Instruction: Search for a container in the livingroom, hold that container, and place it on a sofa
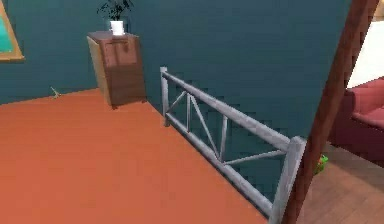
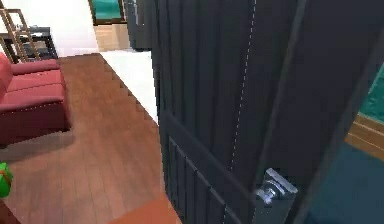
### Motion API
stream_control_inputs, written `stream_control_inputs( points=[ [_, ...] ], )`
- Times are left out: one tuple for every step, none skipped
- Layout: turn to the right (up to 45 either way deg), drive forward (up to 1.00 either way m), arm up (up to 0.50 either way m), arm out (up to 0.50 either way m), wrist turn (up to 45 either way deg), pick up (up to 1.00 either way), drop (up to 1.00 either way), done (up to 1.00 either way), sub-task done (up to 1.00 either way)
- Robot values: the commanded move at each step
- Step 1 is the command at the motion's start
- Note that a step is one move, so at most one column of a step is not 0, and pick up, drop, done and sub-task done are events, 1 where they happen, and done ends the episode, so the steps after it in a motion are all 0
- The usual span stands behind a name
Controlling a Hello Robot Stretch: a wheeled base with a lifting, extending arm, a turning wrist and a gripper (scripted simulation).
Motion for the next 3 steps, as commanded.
stream_control_inputs(
  points=[
    [-45.0, 0.00, 0.00, 0.00, 0.0, 0.00, 0.00, 0.00, 0.00],
    [-45.0, 0.00, 0.00, 0.00, 0.0, 0.00, 0.00, 0.00, 0.00],
    [-3.0, 0.00, 0.00, 0.00, 0.0, 0.00, 0.00, 0.00, 0.00]
  ],
)
